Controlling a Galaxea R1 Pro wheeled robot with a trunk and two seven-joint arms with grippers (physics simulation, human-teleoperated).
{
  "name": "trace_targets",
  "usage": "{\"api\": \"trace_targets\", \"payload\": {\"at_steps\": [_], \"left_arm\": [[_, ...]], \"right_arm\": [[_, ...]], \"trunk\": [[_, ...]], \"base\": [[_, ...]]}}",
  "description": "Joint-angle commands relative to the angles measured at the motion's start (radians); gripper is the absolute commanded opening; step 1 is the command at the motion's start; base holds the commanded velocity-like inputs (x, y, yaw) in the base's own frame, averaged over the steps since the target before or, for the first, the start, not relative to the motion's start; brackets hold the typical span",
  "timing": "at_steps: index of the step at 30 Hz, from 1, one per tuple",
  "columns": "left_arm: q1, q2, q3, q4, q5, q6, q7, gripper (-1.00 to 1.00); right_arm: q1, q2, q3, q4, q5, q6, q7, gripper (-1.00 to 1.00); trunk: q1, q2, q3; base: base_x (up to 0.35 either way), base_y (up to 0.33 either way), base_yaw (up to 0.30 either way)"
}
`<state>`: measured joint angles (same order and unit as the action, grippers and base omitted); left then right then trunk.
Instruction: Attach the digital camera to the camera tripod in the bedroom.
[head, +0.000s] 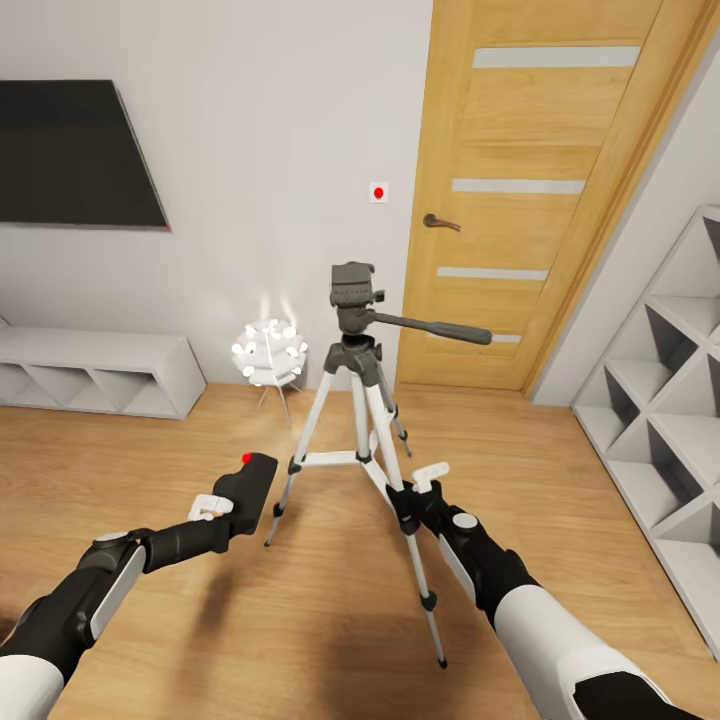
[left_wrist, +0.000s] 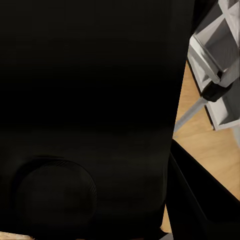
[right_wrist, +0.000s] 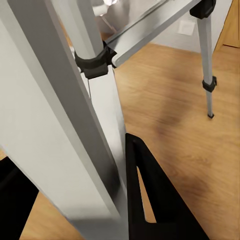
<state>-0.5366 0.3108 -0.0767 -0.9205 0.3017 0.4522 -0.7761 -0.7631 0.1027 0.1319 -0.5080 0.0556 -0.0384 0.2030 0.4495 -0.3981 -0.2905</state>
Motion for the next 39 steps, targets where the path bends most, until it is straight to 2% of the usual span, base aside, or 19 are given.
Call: {"api": "trace_targets", "payload": {"at_steps": [1,5,8,10,11,13,14,15,16,17,18,21,26,30,31,33,35,36,39], "left_arm": [[-0.001,0.001,0.0,-0.009,0.008,0.007,0.0,-1.0],[-0.001,0.003,0.004,-0.053,0.009,0.015,0.0,-1.0],[-0.001,0.004,0.005,-0.145,0.009,0.037,0.002,-1.0],[-0.001,0.005,0.006,-0.236,0.008,0.089,0.005,-1.0],[-0.001,0.005,0.005,-0.298,0.008,0.142,0.007,-1.0],[-0.001,0.005,0.01,-0.358,0.008,0.204,0.011,-1.0],[-0.002,0.005,0.027,-0.417,0.007,0.264,0.017,-1.0],[-0.002,0.004,0.04,-0.445,0.007,0.291,0.022,-1.0],[-0.005,0.001,0.072,-0.495,0.007,0.337,0.032,-1.0],[-0.007,0.0,0.09,-0.515,0.007,0.354,0.037,-1.0],[-0.02,-0.002,0.127,-0.546,0.008,0.38,0.044,-1.0],[-0.064,-0.008,0.186,-0.579,0.011,0.411,0.052,-1.0],[-0.13,-0.011,0.222,-0.595,0.019,0.451,0.055,-1.0],[-0.216,-0.02,0.233,-0.599,0.057,0.477,0.058,-1.0],[-0.251,-0.028,0.234,-0.598,0.079,0.481,0.06,-1.0],[-0.289,-0.043,0.235,-0.597,0.102,0.484,0.065,-1.0],[-0.346,-0.079,0.235,-0.596,0.125,0.489,0.088,-1.0],[-0.38,-0.109,0.234,-0.596,0.132,0.497,0.119,-1.0],[-0.428,-0.16,0.232,-0.595,0.139,0.518,0.189,-1.0]], "right_arm": [[-0.001,0.0,0.0,-0.001,0.004,-0.003,0.002,-1.0],[-0.001,0.001,0.0,-0.003,0.004,-0.003,0.003,-1.0],[-0.001,0.001,0.0,-0.004,0.004,-0.003,0.003,-1.0],[-0.001,0.001,0.0,-0.004,0.004,-0.003,0.003,-1.0],[-0.001,0.0,-0.001,-0.004,0.004,-0.003,0.003,-1.0],[-0.001,0.0,-0.001,-0.004,0.002,-0.003,0.003,-1.0],[-0.001,0.0,-0.001,-0.004,0.001,-0.003,0.003,-1.0],[-0.001,0.0,-0.001,-0.004,0.0,-0.003,0.003,-1.0],[-0.001,0.0,-0.001,-0.004,-0.002,-0.002,0.003,-1.0],[-0.001,0.0,-0.001,-0.003,-0.003,-0.002,0.003,-1.0],[-0.001,0.0,-0.001,-0.001,-0.003,-0.001,0.003,-1.0],[-0.001,0.0,-0.001,0.004,-0.004,0.0,0.003,-1.0],[-0.001,0.0,-0.002,0.008,-0.006,0.001,0.003,-1.0],[-0.001,0.0,-0.002,0.016,-0.006,0.001,0.002,-1.0],[-0.001,0.001,-0.002,0.021,-0.006,0.002,0.002,-1.0],[-0.001,0.001,-0.002,0.026,-0.006,0.002,0.001,-1.0],[-0.001,0.001,-0.002,0.033,-0.007,0.002,0.001,-1.0],[-0.001,0.001,-0.002,0.036,-0.007,0.002,0.001,-1.0],[-0.001,0.002,-0.002,0.041,-0.008,0.002,0.001,-1.0]], "trunk": [[0.001,-0.002,-0.002],[0.001,-0.002,-0.002],[0.001,-0.002,-0.002],[0.001,-0.002,-0.002],[0.001,-0.002,-0.002],[0.001,-0.002,-0.002],[0.001,-0.002,-0.002],[0.001,-0.002,-0.002],[0.001,-0.002,-0.002],[0.001,-0.002,-0.002],[0.001,-0.002,-0.002],[0.001,-0.002,-0.002],[0.001,-0.002,-0.002],[0.001,-0.002,-0.002],[0.001,-0.002,-0.002],[0.001,-0.002,-0.002],[0.001,-0.002,-0.002],[0.001,-0.002,-0.002],[0.001,-0.002,-0.002]], "base": [[0.0,0.0,0.0],[0.0,0.0,0.0],[0.0,0.0,0.0],[0.0,0.0,0.0],[0.0,0.0,0.0],[0.0,0.0,0.0],[0.0,0.0,0.0],[0.0,0.0,0.0],[0.0,0.0,0.0],[0.0,0.0,0.0],[0.0,0.0,0.0],[0.0,0.0,0.0],[0.0,0.0,0.0],[0.0,0.0,0.0],[0.0,0.0,0.0],[0.0,0.0,0.0],[0.0,0.0,0.0],[0.0,0.0,0.0],[0.0,0.0,0.0]]}}
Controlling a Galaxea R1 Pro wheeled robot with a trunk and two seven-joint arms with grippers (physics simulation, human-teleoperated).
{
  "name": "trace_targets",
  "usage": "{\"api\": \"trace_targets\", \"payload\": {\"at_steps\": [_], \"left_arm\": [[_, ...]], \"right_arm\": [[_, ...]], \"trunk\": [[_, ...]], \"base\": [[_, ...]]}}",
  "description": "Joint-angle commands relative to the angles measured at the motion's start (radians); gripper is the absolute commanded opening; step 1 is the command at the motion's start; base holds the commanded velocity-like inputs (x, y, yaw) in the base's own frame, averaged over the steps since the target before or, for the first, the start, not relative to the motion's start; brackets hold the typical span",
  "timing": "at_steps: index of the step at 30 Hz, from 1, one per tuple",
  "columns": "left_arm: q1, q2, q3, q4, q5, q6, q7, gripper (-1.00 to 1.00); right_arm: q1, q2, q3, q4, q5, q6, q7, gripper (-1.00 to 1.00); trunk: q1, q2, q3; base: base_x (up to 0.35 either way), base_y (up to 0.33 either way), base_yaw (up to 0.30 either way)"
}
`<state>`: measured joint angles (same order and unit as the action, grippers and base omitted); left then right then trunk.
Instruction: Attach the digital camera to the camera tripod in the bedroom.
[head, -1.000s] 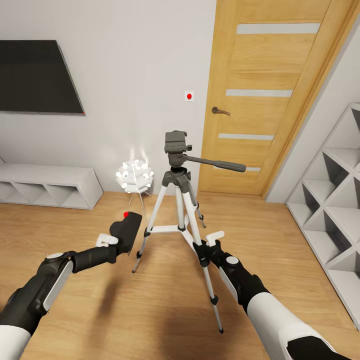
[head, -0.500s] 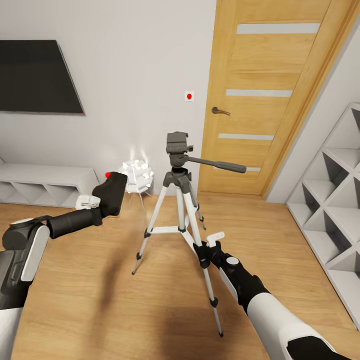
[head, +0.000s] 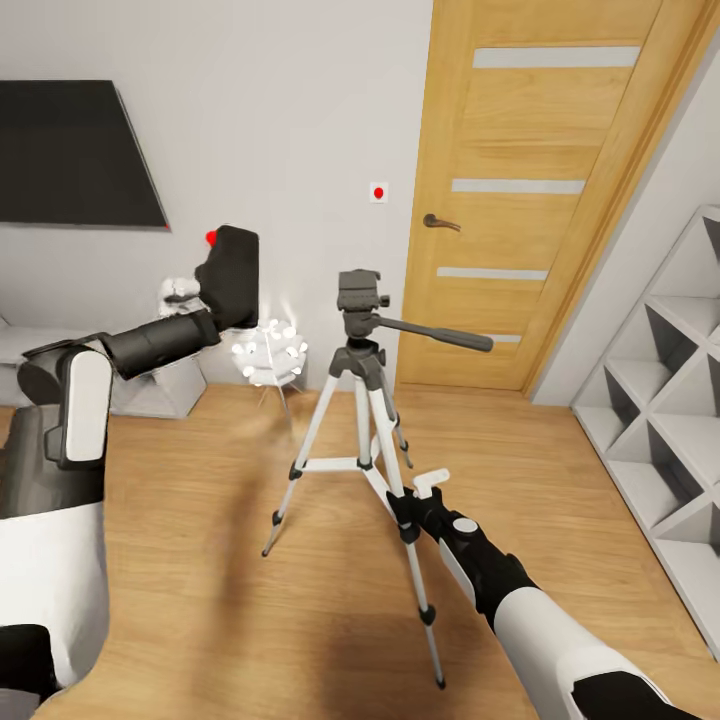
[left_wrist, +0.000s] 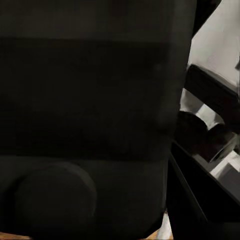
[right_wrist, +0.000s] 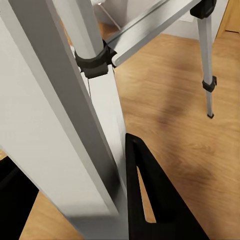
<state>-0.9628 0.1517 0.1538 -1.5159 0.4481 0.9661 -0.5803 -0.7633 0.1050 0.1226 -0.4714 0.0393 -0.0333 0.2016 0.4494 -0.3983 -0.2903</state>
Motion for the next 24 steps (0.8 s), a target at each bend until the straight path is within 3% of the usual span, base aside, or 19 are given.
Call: {"api": "trace_targets", "payload": {"at_steps": [1,4,7,9,14,18,21,22,24], "left_arm": [[-0.03,-0.036,-0.002,0.0,-0.004,0.02,0.052,-1.0],[-0.09,-0.125,-0.013,0.013,0.0,0.048,0.193,-1.0],[-0.143,-0.171,-0.033,0.043,0.002,0.057,0.262,-1.0],[-0.191,-0.187,-0.044,0.086,0.002,0.061,0.287,-1.0],[-0.292,-0.2,-0.055,0.214,-0.003,0.066,0.309,-1.0],[-0.336,-0.201,-0.063,0.268,-0.019,0.068,0.311,-1.0],[-0.379,-0.201,-0.1,0.32,-0.049,0.069,0.311,-1.0],[-0.442,-0.201,-0.178,0.405,-0.105,0.07,0.312,-1.0],[-0.459,-0.2,-0.196,0.435,-0.123,0.071,0.312,-1.0]], "right_arm": [[-0.001,0.001,0.008,0.007,0.008,-0.004,0.002,-1.0],[-0.001,0.002,0.007,0.021,0.008,-0.004,0.0,-1.0],[-0.001,0.002,0.007,0.035,0.009,-0.004,-0.001,-1.0],[-0.001,0.002,0.007,0.041,0.008,-0.004,-0.001,-1.0],[-0.001,0.003,0.007,0.047,0.008,-0.004,-0.001,-1.0],[-0.001,0.003,0.006,0.048,0.008,-0.005,-0.001,-1.0],[-0.001,0.002,0.006,0.048,0.008,-0.005,-0.001,-1.0],[-0.001,0.002,0.007,0.048,0.008,-0.005,-0.001,-1.0],[-0.001,0.002,0.006,0.048,0.008,-0.005,0.0,-1.0]], "trunk": [[0.001,-0.002,-0.002],[0.001,-0.002,-0.002],[0.001,-0.002,-0.002],[0.001,-0.002,-0.002],[0.001,-0.002,-0.002],[0.001,-0.002,-0.002],[0.001,-0.002,-0.002],[0.001,-0.002,-0.002],[0.001,-0.002,-0.002]], "base": [[0.0,0.0,0.0],[0.0,0.0,0.0],[0.0,0.0,0.0],[0.0,0.0,0.0],[0.0,0.0,0.0],[0.0,0.0,0.0],[0.0,0.0,0.0],[0.0,0.0,0.0],[0.0,0.0,0.0]]}}
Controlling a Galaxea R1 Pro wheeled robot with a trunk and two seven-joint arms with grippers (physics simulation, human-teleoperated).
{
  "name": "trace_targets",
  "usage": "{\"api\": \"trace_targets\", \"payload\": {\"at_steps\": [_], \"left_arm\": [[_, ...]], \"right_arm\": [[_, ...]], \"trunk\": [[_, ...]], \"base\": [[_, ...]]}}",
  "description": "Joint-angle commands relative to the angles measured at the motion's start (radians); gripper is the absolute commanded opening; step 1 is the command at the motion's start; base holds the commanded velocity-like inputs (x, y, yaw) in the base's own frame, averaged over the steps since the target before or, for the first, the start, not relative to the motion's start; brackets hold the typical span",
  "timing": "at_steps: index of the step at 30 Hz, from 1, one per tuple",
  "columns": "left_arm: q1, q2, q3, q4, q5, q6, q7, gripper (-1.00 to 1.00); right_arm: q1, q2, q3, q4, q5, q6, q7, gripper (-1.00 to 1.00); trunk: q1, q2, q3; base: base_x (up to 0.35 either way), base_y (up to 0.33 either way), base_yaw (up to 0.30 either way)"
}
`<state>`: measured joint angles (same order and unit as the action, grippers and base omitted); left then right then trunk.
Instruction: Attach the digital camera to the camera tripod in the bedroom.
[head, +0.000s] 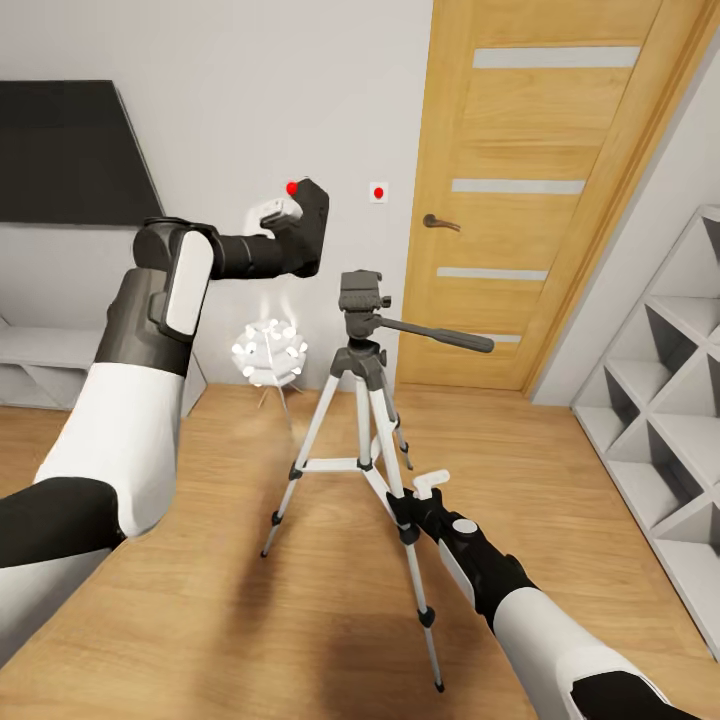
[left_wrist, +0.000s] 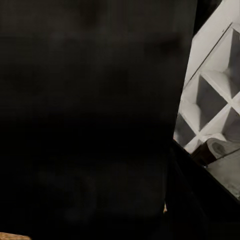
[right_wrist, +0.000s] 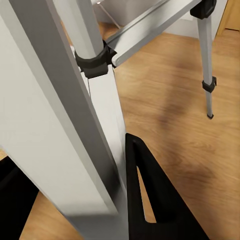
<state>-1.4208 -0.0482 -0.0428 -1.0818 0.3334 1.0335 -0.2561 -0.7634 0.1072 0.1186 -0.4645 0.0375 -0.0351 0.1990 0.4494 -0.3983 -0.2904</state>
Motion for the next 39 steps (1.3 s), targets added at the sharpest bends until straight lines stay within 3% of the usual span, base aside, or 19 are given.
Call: {"api": "trace_targets", "payload": {"at_steps": [1,4,11,25,31,32,33,39], "left_arm": [[-0.015,-0.001,-0.011,0.03,-0.024,0.003,-0.012,-1.0],[-0.049,0.0,-0.028,0.128,-0.075,0.003,-0.012,-1.0],[-0.072,0.001,-0.031,0.18,-0.14,0.003,-0.014,-1.0],[-0.081,-0.002,-0.035,0.168,-0.154,0.004,-0.058,-1.0],[-0.081,-0.004,-0.07,0.129,-0.157,0.003,-0.262,-1.0],[-0.081,-0.004,-0.084,0.124,-0.16,0.003,-0.292,-1.0],[-0.081,-0.001,-0.134,0.111,-0.179,0.003,-0.349,-1.0],[-0.081,0.001,-0.141,0.078,-0.181,0.004,-0.353,-1.0]], "right_arm": [[-0.001,-0.001,0.01,0.041,0.01,-0.003,0.003,-1.0],[-0.001,0.0,0.01,0.041,0.01,-0.003,0.003,-1.0],[-0.001,-0.001,0.01,0.041,0.01,-0.003,0.004,-1.0],[-0.001,0.0,0.01,0.04,0.014,-0.005,0.004,-1.0],[-0.001,0.001,0.009,0.04,0.013,-0.008,-0.001,-1.0],[-0.001,0.001,0.009,0.04,0.013,-0.008,-0.001,-1.0],[-0.001,0.002,0.009,0.04,0.013,-0.004,-0.001,-1.0],[-0.001,0.001,0.009,0.04,0.015,-0.005,-0.004,-1.0]], "trunk": [[0.001,-0.002,-0.002],[0.001,-0.002,-0.002],[0.001,-0.002,-0.002],[0.001,-0.002,-0.002],[0.001,-0.002,-0.002],[0.001,-0.002,-0.002],[0.001,-0.002,-0.002],[0.001,-0.002,-0.002]], "base": [[0.0,0.0,0.0],[0.0,0.0,0.0],[0.0,0.0,0.0],[0.0,0.0,0.0],[0.0,0.0,0.0],[0.0,0.0,0.0],[0.0,0.0,0.0],[0.0,0.0,0.0]]}}
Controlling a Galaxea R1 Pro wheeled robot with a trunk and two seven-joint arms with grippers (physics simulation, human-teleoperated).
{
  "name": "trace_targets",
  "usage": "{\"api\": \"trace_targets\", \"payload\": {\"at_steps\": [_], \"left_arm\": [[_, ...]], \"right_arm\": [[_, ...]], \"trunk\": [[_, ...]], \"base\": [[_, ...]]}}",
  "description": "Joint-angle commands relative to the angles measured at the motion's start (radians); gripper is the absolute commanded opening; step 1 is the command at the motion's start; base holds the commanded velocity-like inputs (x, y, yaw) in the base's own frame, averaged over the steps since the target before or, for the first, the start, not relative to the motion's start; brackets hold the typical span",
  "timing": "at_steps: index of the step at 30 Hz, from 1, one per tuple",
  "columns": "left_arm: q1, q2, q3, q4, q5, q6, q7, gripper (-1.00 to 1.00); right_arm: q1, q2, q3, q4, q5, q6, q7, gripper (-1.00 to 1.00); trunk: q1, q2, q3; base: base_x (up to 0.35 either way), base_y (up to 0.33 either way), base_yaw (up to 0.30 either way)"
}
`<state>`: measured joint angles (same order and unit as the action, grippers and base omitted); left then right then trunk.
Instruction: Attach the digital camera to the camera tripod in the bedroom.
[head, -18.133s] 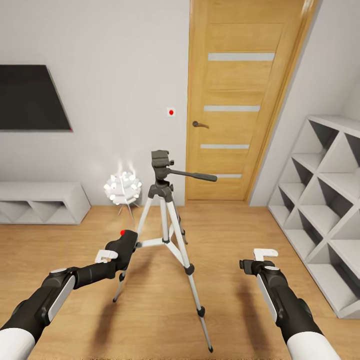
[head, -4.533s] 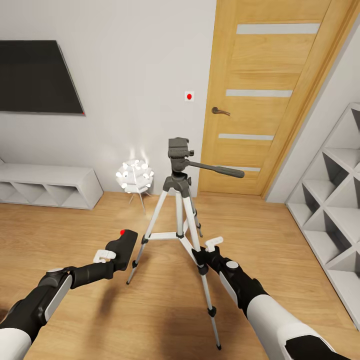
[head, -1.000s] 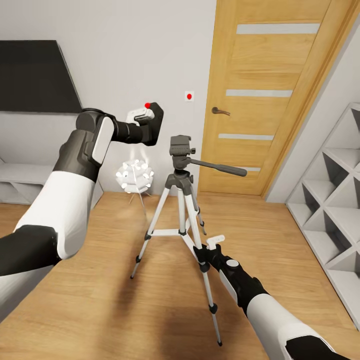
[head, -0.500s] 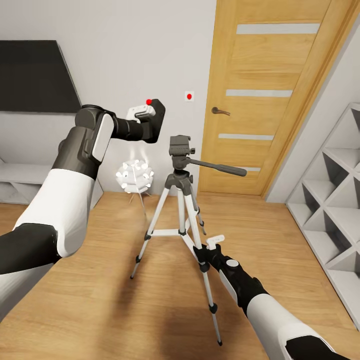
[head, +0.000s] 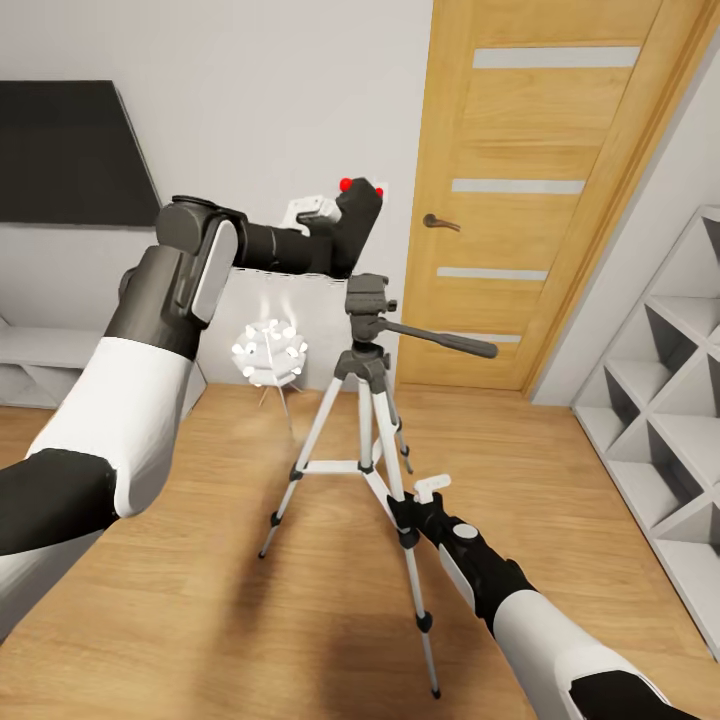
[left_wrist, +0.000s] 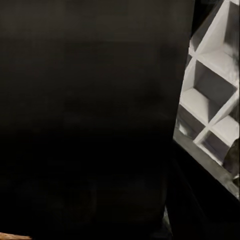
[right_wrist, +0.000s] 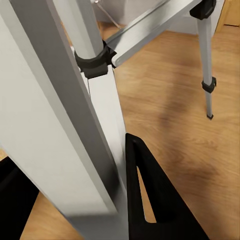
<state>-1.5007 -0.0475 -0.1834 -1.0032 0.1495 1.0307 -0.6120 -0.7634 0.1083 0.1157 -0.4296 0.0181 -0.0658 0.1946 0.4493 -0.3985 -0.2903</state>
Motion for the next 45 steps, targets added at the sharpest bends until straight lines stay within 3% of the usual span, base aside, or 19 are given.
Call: {"api": "trace_targets", "payload": {"at_steps": [1,5,13,22,25,29,45], "left_arm": [[-0.001,0.0,-0.001,-0.013,0.003,0.006,0.003,-1.0],[-0.001,0.003,-0.016,-0.068,0.003,0.006,0.001,-1.0],[0.001,0.011,-0.031,-0.068,0.006,0.006,-0.001,-1.0],[0.001,0.01,-0.03,-0.071,0.015,0.006,0.001,-1.0],[0.001,0.007,-0.03,-0.005,0.014,0.0,0.011,-1.0],[0.001,0.006,-0.029,0.018,0.018,0.0,0.014,-1.0],[0.002,-0.006,-0.019,-0.044,0.011,-0.005,0.017,-1.0]], "right_arm": [[-0.001,-0.001,0.012,0.005,0.035,0.026,0.0,-1.0],[-0.001,0.0,0.013,0.005,0.035,0.026,0.0,-1.0],[-0.001,-0.001,0.012,0.005,0.035,0.026,0.0,-1.0],[-0.001,-0.001,0.012,0.005,0.036,0.027,0.002,-1.0],[-0.001,-0.001,0.012,0.005,0.036,0.027,0.002,-1.0],[-0.001,-0.001,0.012,0.005,0.036,0.027,0.002,-1.0],[-0.001,-0.001,0.011,0.002,0.036,0.026,0.002,-1.0]], "trunk": [[0.001,-0.002,-0.002],[0.001,-0.002,-0.002],[0.001,-0.002,-0.002],[0.001,-0.002,-0.002],[0.001,-0.002,-0.002],[0.001,-0.002,-0.002],[0.001,-0.002,-0.002]], "base": [[0.0,0.0,0.0],[0.0,0.0,0.0],[0.0,0.0,0.0],[0.0,0.0,0.0],[0.0,0.0,0.0],[0.0,0.0,0.0],[0.0,0.0,0.0]]}}
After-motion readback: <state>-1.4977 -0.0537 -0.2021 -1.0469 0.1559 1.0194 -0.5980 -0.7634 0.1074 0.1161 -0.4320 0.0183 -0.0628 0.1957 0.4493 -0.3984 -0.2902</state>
